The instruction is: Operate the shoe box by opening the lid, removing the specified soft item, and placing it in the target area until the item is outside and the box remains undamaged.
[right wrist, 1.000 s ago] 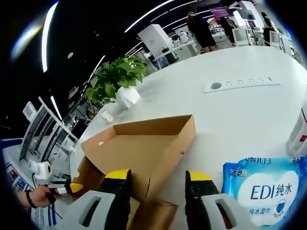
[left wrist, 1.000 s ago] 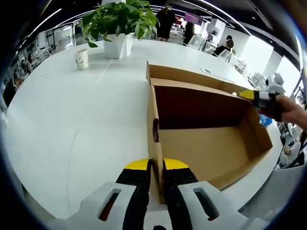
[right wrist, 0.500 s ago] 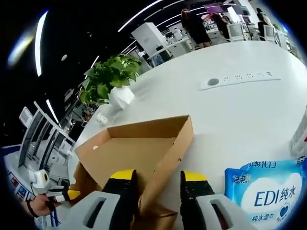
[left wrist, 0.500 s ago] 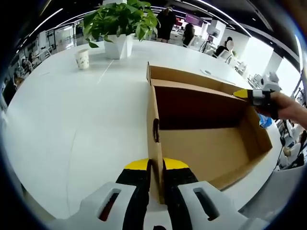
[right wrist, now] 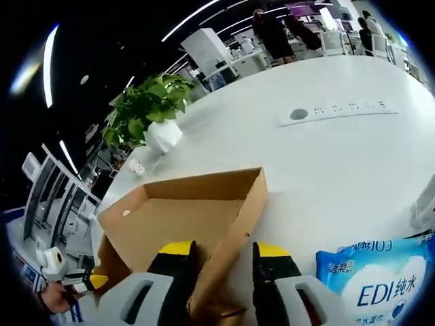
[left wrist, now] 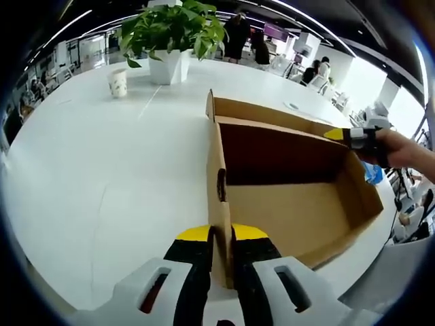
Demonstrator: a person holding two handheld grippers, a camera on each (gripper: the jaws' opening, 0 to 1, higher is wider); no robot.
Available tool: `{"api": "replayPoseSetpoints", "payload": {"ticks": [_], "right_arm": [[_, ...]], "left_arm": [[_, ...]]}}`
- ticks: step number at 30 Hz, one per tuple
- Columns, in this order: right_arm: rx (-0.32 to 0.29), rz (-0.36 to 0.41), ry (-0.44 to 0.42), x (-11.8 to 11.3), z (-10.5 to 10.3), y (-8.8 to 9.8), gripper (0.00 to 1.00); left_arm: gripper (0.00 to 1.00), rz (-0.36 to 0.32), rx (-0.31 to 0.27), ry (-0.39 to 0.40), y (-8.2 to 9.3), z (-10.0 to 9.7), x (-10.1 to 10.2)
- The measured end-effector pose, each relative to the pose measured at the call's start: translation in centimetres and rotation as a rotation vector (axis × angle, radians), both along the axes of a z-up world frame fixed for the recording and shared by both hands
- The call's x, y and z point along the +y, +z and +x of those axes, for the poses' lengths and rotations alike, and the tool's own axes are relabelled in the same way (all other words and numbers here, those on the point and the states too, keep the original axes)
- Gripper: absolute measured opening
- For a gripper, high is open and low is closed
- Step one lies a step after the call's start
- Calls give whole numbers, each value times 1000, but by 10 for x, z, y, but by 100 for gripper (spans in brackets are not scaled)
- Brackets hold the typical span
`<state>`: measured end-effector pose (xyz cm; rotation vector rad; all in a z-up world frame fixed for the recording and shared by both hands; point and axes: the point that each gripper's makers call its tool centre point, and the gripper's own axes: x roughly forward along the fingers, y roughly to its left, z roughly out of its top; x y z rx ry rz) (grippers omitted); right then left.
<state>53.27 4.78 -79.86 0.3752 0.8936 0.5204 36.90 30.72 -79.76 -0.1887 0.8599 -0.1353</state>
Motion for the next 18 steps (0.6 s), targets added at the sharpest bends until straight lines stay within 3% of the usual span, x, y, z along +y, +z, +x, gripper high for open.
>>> {"api": "replayPoseSetpoints", "payload": {"ticks": [3, 13, 18], "right_arm": [[-11, -22, -9, 0, 4, 6, 23], [24, -95, 23, -2, 10, 1, 23], [49, -127, 29, -3, 28, -9, 24]], "left_arm": [[8, -1, -3, 3, 0, 0, 0], [8, -10, -10, 5, 0, 0, 0], [8, -14, -12, 5, 1, -1, 0]]}}
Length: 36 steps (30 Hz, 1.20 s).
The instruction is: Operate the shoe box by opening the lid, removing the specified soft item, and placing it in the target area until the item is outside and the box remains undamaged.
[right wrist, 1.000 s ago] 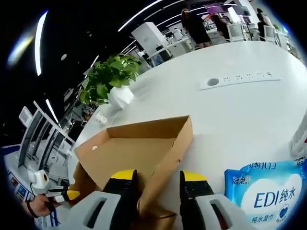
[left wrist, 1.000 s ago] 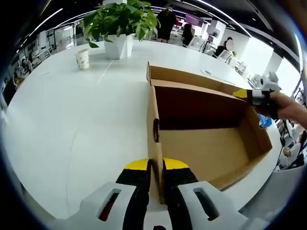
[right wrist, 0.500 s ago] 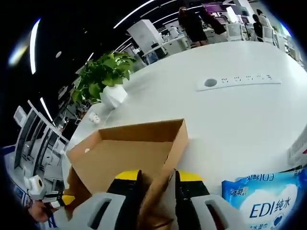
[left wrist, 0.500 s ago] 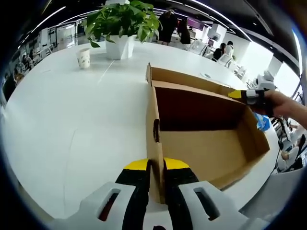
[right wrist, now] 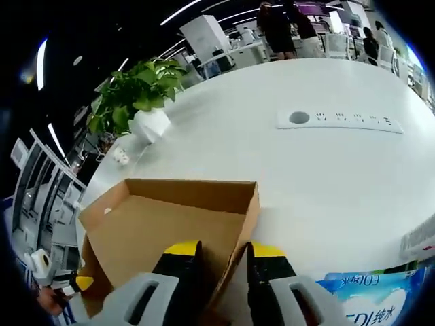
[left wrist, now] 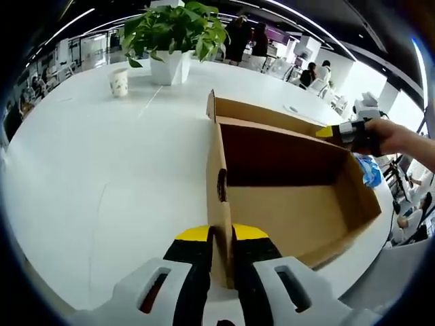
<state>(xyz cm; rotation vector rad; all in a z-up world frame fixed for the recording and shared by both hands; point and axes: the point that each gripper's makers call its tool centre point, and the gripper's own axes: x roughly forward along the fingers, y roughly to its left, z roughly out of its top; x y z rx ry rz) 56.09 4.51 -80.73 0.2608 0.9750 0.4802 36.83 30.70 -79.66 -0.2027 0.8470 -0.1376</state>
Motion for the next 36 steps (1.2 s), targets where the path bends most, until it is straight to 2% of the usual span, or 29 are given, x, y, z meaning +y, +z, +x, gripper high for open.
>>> {"api": "replayPoseSetpoints", "payload": {"ticks": [4, 14, 18, 22, 25, 28, 36], "right_arm": [[30, -46, 28, -1, 6, -8, 23], [73, -101, 19, -8, 24, -26, 23], [78, -122, 35, -6, 22, -28, 17], [54, -156, 51, -6, 23, -25, 16], [37, -187, 46, -12, 22, -21, 10], [-1, -191, 67, -11, 27, -15, 9], [-40, -212, 50, -16, 23, 0, 6]], "left_arm": [[8, 0, 0, 3, 0, 0, 0], [8, -8, 2, 0, 1, -1, 0], [8, -9, 4, -2, 0, -1, 0], [9, -13, 2, 0, 0, -1, 0], [9, -13, 3, -2, 0, -1, 0], [9, -12, 3, 0, 0, -1, 0], [8, 12, 7, -6, 0, -1, 0]]}}
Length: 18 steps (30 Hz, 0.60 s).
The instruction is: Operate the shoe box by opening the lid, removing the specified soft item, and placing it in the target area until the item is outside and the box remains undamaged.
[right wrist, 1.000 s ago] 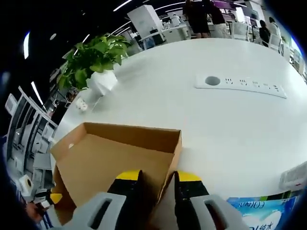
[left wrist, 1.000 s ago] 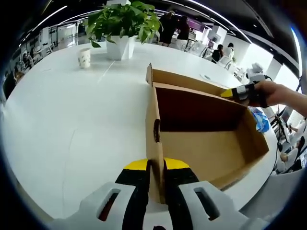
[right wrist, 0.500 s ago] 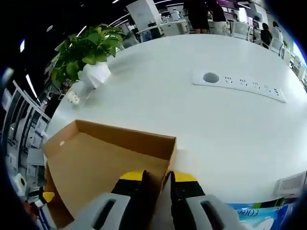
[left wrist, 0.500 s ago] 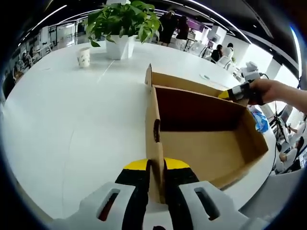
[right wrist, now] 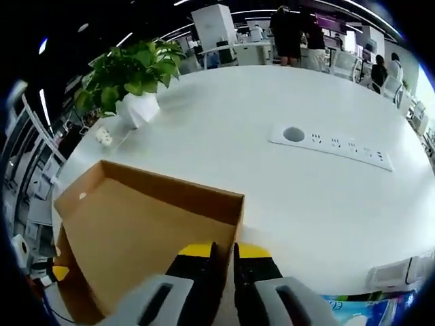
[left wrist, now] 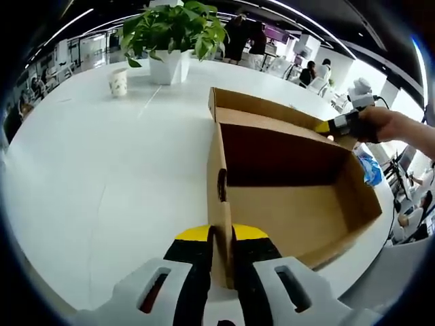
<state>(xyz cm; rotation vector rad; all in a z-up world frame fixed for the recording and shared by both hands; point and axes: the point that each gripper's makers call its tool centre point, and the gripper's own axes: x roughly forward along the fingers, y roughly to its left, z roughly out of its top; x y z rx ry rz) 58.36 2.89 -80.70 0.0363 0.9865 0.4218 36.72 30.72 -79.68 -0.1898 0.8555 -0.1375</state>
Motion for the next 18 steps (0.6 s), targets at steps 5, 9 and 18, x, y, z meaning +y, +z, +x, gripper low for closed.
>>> {"api": "replayPoseSetpoints", "payload": {"ticks": [5, 9, 18], "right_arm": [[2, 22, -14, -6, -2, 7, 4], [-18, 17, -5, -6, -3, 15, 4], [-44, 32, -1, -12, -8, 34, 3]], "left_arm": [[7, 9, 0, -4, 0, 0, 0], [7, 13, 2, -6, 0, -1, 0], [6, 21, 3, 5, 0, -1, 0]]}}
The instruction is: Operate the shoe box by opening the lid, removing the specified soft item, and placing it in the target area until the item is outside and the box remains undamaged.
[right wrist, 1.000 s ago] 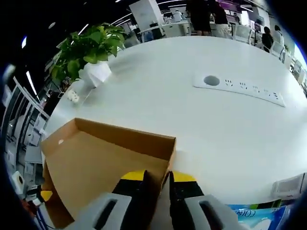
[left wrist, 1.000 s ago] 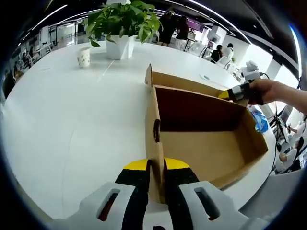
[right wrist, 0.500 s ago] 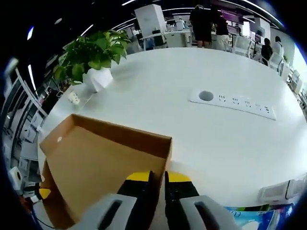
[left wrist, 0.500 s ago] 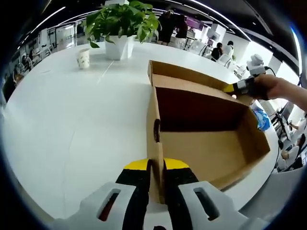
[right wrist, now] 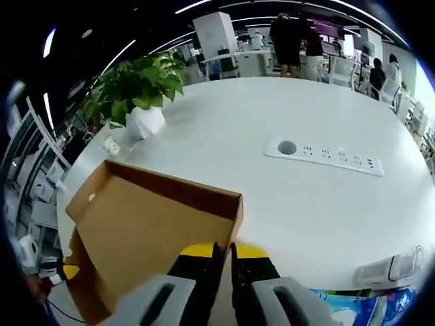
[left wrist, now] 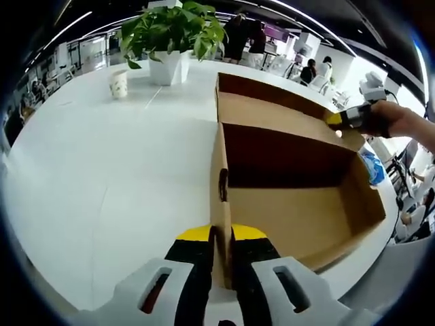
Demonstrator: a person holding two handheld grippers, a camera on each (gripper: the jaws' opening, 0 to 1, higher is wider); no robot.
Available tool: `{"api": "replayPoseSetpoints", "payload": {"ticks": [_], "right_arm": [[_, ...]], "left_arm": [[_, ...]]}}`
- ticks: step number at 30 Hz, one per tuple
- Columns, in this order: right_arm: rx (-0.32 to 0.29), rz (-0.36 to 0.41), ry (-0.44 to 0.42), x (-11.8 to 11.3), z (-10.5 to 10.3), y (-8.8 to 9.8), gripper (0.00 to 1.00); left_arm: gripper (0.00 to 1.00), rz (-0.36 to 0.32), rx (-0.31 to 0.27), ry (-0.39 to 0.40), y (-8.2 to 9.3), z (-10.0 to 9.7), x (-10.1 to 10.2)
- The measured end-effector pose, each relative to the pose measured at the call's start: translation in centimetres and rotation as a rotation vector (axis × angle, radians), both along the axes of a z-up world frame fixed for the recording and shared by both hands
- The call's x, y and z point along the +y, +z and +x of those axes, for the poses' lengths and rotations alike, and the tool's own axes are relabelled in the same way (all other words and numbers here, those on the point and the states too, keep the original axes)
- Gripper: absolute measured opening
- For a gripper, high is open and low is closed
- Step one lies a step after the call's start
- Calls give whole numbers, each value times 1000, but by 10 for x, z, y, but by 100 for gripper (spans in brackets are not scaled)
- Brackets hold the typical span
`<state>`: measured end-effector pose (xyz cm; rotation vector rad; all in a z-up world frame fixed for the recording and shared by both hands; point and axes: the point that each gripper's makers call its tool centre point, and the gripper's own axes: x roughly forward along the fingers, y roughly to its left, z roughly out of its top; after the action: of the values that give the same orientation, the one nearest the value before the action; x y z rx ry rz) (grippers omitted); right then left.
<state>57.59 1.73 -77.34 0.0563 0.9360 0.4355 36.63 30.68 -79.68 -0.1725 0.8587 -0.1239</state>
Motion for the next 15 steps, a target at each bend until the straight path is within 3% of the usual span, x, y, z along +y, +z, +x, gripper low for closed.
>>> {"api": "replayPoseSetpoints", "payload": {"ticks": [15], "right_arm": [[-60, 0, 31, -5, -11, 32, 4]], "left_arm": [[5, -2, 40, 31, -8, -3, -2]]}}
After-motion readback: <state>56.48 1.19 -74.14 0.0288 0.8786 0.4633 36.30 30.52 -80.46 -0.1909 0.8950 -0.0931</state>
